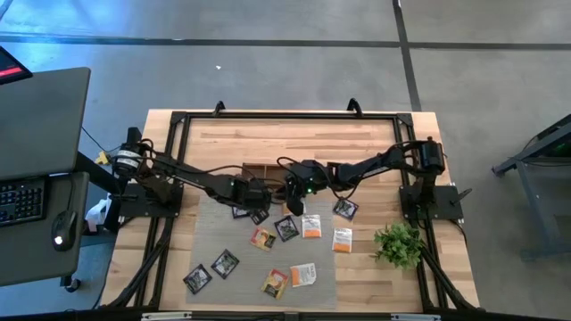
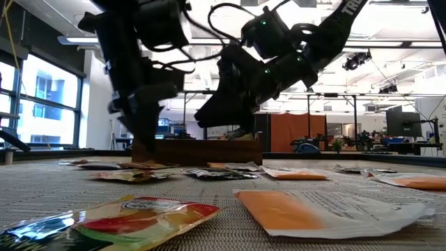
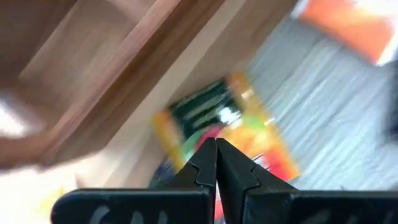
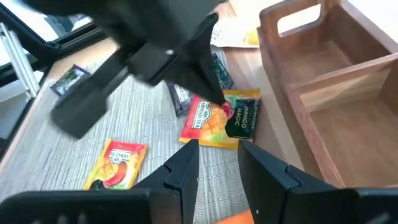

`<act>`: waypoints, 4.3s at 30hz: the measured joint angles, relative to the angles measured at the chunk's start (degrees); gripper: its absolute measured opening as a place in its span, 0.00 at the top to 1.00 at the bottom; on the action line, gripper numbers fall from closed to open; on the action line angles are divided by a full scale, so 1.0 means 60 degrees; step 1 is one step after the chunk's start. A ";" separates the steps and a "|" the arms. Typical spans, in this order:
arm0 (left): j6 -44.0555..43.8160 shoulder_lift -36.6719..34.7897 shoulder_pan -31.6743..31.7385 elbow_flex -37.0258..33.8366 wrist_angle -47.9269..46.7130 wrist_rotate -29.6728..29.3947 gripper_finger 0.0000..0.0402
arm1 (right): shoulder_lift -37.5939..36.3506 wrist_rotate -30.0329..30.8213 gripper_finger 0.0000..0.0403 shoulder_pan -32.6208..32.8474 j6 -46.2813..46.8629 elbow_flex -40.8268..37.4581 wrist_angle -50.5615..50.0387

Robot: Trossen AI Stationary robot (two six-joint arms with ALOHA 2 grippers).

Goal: Pick & Place Tea
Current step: Put the yellow tea bag into the right section of the wooden organizer

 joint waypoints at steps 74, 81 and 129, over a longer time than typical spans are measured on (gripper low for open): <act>0.2771 0.0685 0.0016 0.0179 0.2608 0.0090 1.00 | 0.0798 0.3286 0.52 0.0871 0.0471 0.2018 -0.4630; 0.2327 0.0685 0.0189 0.0186 0.1714 0.0326 1.00 | 0.0801 0.3302 0.52 0.0560 0.0511 0.1966 -0.5230; 0.3254 0.1573 0.0439 0.0175 0.4315 0.0771 1.00 | 0.0549 0.2982 0.52 0.0807 0.3365 0.1912 -0.6847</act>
